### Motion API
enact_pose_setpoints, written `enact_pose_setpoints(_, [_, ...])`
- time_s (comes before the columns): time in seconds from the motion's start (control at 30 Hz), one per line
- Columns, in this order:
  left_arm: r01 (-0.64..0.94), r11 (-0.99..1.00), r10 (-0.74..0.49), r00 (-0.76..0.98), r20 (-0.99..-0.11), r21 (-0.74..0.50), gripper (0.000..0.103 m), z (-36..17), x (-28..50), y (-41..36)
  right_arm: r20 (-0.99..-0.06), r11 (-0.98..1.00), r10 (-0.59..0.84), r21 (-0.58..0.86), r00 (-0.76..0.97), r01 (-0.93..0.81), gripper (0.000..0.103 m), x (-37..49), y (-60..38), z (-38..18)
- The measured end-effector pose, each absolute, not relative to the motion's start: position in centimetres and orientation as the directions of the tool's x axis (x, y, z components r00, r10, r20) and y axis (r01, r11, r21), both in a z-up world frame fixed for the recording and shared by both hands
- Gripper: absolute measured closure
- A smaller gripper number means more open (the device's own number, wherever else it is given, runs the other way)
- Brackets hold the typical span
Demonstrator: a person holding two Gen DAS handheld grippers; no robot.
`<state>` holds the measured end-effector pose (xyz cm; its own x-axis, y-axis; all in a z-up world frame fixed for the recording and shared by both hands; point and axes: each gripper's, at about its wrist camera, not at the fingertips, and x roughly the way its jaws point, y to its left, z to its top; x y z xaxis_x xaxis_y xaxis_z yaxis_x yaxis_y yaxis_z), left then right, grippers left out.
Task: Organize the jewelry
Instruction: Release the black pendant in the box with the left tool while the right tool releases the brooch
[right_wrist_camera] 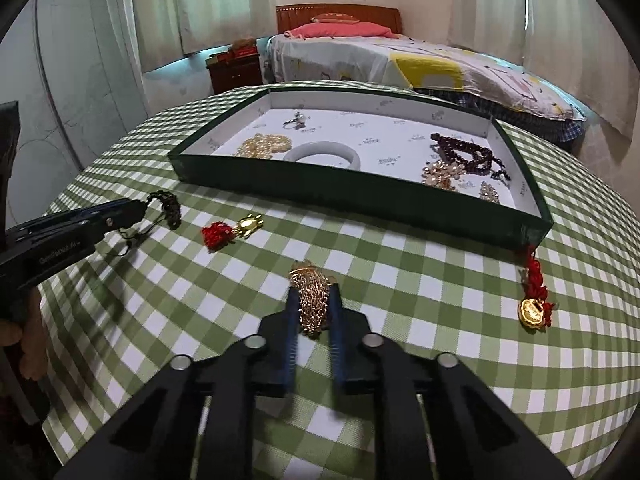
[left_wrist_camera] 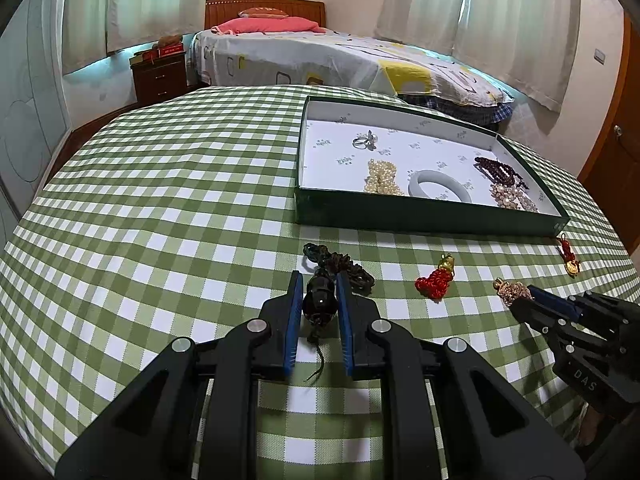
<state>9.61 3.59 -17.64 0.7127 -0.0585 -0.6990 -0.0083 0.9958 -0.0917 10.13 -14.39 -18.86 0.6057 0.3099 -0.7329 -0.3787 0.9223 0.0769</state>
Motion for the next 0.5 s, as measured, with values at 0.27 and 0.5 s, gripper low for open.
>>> enact_pose_setpoints(0.27, [-0.005,0.995,-0.063,0.729,-0.682,-0.098,0.086,-16.8,9.5,3.2,-0.695,0.925,0.319,0.079,0.644,-0.372,0.092,9.3,-14.7,-17.7])
enact_pose_setpoints(0.5, [0.003,0.992,-0.088,0.748,-0.658,-0.130,0.086,-15.3,9.4,3.2,-0.646,0.928,0.327,0.081,0.690,-0.364,0.092,9.1,-15.1,-15.6])
